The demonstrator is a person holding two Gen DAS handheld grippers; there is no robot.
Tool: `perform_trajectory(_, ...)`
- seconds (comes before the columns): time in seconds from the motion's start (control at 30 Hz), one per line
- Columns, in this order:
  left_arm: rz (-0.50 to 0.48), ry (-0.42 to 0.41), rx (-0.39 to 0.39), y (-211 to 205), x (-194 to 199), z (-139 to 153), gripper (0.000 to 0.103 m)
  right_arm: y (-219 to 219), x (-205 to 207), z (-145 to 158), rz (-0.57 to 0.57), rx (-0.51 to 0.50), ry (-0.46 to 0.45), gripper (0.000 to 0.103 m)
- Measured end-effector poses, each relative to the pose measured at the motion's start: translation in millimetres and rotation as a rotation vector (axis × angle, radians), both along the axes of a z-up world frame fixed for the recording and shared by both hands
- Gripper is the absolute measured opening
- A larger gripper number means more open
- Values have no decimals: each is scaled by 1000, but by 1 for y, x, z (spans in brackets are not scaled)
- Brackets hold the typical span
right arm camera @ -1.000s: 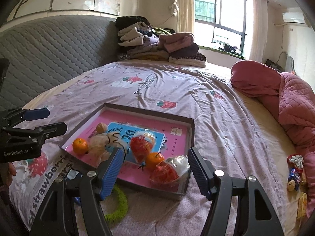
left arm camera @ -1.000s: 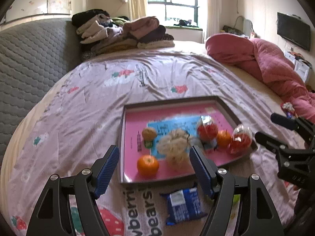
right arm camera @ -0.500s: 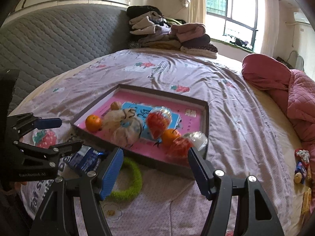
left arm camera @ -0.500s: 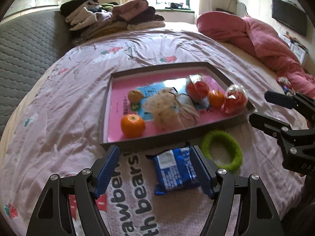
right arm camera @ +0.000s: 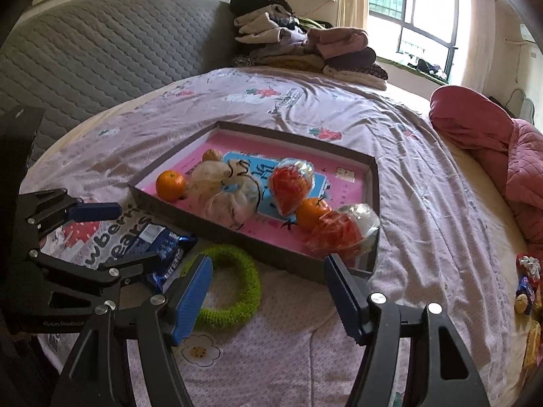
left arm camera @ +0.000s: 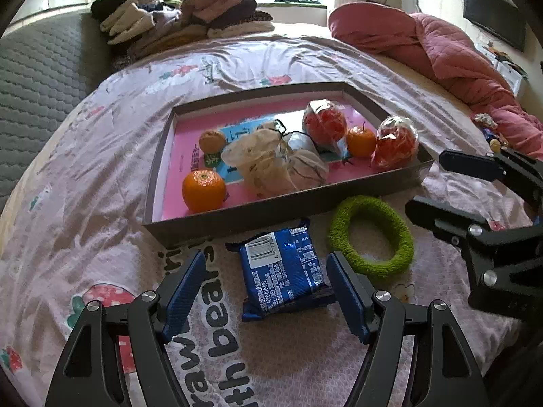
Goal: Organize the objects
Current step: 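Grasp the blue biscuit packet with the left tool while the right tool grasps the green ring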
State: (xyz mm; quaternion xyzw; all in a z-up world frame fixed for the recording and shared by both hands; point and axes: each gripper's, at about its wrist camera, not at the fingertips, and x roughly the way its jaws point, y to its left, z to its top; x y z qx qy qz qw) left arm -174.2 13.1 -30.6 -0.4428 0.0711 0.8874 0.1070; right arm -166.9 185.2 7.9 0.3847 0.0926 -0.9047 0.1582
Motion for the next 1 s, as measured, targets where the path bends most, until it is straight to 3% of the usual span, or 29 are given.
perform_trajectory(0.77, 14, -58, -76, 8, -18, -27, 77, -4, -25, -42, -42, 38, -153, 67)
perform_trajectory(0.93, 12, -60, -70, 8, -20, -31, 76, -4, -26, -51, -38, 46, -167, 52)
perform_trajectory(1.0, 7, -64, -63, 9, -21, -33, 70, -4, -27, -53, -30, 32, -174, 46)
